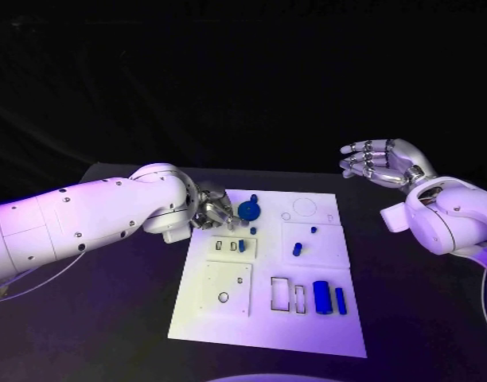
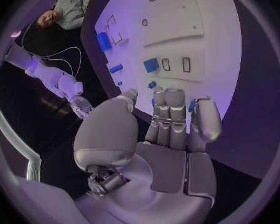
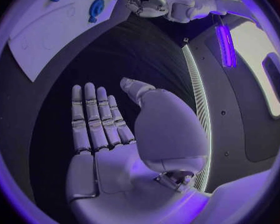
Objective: Assemble the parts on the task board
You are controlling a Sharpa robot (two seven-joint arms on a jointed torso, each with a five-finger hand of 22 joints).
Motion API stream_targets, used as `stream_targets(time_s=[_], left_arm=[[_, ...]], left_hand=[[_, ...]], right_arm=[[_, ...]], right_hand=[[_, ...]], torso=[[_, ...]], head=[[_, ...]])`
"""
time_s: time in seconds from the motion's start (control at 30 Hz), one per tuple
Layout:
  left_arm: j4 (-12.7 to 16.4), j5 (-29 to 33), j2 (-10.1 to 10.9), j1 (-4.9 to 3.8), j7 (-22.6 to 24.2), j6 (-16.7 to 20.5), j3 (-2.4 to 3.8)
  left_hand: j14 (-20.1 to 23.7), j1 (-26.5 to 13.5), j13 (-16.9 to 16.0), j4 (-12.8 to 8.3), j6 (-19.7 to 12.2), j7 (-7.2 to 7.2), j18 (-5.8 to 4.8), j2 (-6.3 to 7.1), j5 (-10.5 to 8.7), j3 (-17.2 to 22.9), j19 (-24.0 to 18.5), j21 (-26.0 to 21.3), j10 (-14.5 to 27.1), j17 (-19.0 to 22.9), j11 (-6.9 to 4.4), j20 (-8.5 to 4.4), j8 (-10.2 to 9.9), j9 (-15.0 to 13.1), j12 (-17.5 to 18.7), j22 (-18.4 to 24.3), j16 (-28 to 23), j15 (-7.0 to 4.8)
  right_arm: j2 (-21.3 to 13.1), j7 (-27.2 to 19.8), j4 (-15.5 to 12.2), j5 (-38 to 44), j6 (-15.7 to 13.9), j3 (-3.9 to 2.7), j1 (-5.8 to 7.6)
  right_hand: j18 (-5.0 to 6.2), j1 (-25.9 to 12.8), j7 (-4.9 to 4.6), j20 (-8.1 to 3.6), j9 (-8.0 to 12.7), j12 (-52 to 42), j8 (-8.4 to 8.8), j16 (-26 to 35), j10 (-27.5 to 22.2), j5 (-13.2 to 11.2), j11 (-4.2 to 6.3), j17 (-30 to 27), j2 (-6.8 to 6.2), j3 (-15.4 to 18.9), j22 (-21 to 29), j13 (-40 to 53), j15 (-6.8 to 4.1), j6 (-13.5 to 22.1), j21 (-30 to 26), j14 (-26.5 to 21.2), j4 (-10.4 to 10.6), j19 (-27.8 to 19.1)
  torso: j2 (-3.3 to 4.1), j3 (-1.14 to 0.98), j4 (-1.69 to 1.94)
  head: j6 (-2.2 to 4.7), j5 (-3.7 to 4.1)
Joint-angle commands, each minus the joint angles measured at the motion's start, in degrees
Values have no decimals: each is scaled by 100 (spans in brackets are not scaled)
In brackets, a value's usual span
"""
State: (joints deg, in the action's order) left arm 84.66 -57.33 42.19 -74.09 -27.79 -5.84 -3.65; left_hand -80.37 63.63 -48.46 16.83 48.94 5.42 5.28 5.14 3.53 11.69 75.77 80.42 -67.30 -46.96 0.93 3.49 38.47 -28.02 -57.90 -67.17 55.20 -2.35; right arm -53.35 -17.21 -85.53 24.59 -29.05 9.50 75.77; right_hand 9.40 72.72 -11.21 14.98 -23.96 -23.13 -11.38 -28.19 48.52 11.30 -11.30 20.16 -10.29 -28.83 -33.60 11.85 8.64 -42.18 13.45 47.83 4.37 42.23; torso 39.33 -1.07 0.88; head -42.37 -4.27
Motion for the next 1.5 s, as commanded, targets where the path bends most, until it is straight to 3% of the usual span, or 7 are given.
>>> stream_targets(time_s=[0.03,0.3,0.53,0.73,0.97,1.23,1.5], left_arm=[[-44,-323,-80,-28,-149,-324,-16],[-162,-362,-240,-71,-180,-547,-66],[-257,-364,-353,-78,-193,-646,-112],[-307,-364,-447,-78,-206,-730,-144],[-339,-355,-493,-76,-213,-803,-161],[-363,-311,-531,-73,-215,-884,-181],[-387,-288,-567,-71,-220,-939,-209]], left_hand=[[-8,-11,-25,5,1,-41,-74,-56,-3,-31,49,34,-34,8,-10,8,41,-16,-34,-30,20,-41],[-8,-1,-34,5,4,-46,-77,-70,0,-34,55,41,-36,9,-15,7,58,-32,-45,-45,19,-45],[-7,7,-68,7,7,-55,-82,-113,4,-31,70,56,-49,13,-22,4,84,-59,-77,-76,18,-50],[-5,16,-125,7,14,-63,-83,-138,6,-29,70,60,-79,20,-28,1,106,-81,-130,-82,12,-55],[-3,68,-125,1,0,-72,-86,-174,10,-3,76,71,-64,27,-35,-2,130,-115,-138,-105,8,-61],[-3,135,-138,0,-23,-74,-88,-180,9,33,76,77,-56,29,-39,-4,142,-142,-153,-116,8,-65],[-2,181,-142,0,-39,-73,-92,-183,13,60,85,88,-46,33,-39,-5,148,-160,-159,-139,5,-65]], right_arm=[[55,-468,89,-613,173,1,2],[144,-560,160,-735,208,7,-4],[192,-572,190,-789,227,11,-13],[241,-561,214,-823,253,17,-27],[261,-533,228,-830,255,19,-35],[279,-511,244,-832,252,21,-48],[281,-476,246,-705,285,23,-65]], right_hand=[[98,46,-377,77,95,139,55,373,44,40,-22,-214,54,53,280,-282,62,-51,-263,-9,-47,6],[100,58,-396,104,168,225,91,599,23,57,-46,-343,91,104,488,-470,93,-55,-434,-4,-80,41],[97,35,-428,110,202,255,113,666,11,67,-68,-385,107,141,564,-541,104,-42,-485,20,-75,77],[93,29,-443,115,226,272,132,717,-5,80,-83,-414,118,167,622,-589,116,-27,-529,20,-76,90],[71,38,-466,134,278,287,160,863,-29,94,-108,-488,145,222,763,-688,155,-14,-659,-61,-99,51],[53,43,-476,142,307,281,171,926,-37,97,-121,-534,160,254,840,-738,181,-13,-737,-140,-113,7],[31,50,-493,147,328,273,178,955,-44,99,-136,-567,174,275,900,-770,202,-16,-807,-191,-126,-50]], torso=[[1,0,14],[7,-3,-4],[12,4,-10],[6,2,8],[6,11,2],[4,2,-10],[4,3,3]], head=[[-29,-6],[-54,-18],[-75,33],[-86,29],[-99,5],[-122,8],[-141,13]])
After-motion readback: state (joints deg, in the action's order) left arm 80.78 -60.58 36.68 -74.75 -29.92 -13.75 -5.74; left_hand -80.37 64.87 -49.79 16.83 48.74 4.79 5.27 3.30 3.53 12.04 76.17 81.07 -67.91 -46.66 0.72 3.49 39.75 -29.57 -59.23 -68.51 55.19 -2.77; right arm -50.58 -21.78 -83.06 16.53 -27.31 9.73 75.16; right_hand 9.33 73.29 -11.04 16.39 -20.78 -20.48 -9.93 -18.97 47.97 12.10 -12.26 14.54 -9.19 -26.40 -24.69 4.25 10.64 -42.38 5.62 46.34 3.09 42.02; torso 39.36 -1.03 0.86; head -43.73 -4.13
